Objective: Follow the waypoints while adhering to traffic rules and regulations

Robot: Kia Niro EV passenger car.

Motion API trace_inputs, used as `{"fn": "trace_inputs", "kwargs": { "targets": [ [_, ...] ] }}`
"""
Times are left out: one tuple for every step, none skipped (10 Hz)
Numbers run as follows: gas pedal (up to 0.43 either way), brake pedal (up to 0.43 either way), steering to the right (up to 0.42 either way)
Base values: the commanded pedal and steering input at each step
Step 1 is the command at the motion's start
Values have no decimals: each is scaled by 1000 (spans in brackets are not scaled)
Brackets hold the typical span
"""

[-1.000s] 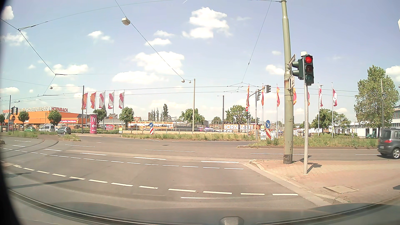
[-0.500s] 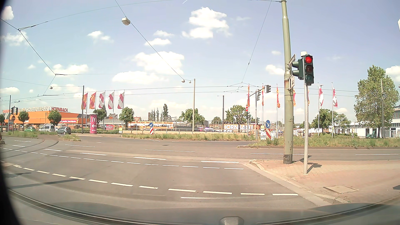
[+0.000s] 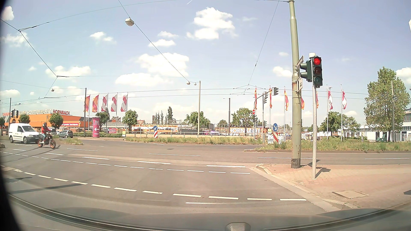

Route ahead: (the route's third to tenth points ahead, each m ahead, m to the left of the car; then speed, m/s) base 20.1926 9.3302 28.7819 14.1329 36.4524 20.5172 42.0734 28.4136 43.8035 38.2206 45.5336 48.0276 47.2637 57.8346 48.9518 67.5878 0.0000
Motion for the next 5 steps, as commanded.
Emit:
{"fn": "trace_inputs", "kwargs": {
  "targets": [
    [0, 348, -48],
    [0, 348, -49],
    [0, 348, -48],
    [0, 348, -48],
    [0, 348, -48]
  ]
}}
